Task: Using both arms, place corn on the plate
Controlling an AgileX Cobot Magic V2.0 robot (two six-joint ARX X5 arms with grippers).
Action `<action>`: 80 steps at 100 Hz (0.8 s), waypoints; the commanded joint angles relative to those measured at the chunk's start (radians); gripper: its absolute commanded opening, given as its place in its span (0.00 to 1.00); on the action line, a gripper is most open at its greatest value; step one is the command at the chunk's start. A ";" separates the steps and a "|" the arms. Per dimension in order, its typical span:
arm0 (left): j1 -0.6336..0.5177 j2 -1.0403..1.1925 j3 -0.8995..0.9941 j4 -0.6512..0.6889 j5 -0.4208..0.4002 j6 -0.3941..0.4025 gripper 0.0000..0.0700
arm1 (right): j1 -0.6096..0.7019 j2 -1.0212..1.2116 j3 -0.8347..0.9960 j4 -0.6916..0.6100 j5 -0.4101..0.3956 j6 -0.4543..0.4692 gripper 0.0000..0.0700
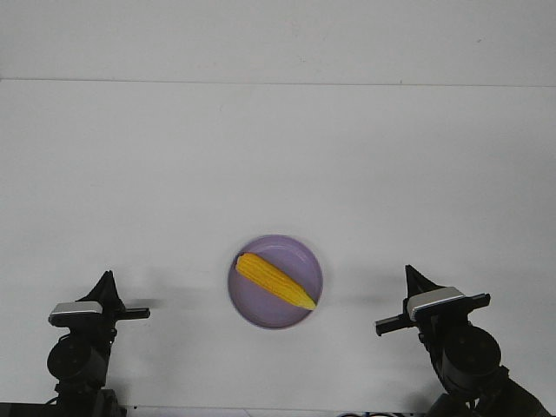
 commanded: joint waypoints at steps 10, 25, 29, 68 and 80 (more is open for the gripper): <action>0.001 -0.002 -0.022 0.011 0.003 0.013 0.02 | 0.008 0.003 0.008 0.010 0.002 0.014 0.00; 0.001 -0.002 -0.021 0.010 0.003 0.013 0.02 | 0.008 0.003 0.008 0.010 0.002 0.014 0.00; 0.001 -0.002 -0.021 0.010 0.003 0.013 0.02 | 0.008 0.003 0.008 0.010 0.002 0.014 0.00; 0.001 -0.002 -0.021 0.010 0.003 0.013 0.02 | 0.008 0.002 0.008 0.009 0.005 0.013 0.00; 0.001 -0.002 -0.021 0.010 0.003 0.013 0.02 | -0.058 -0.017 -0.003 0.026 0.004 -0.044 0.00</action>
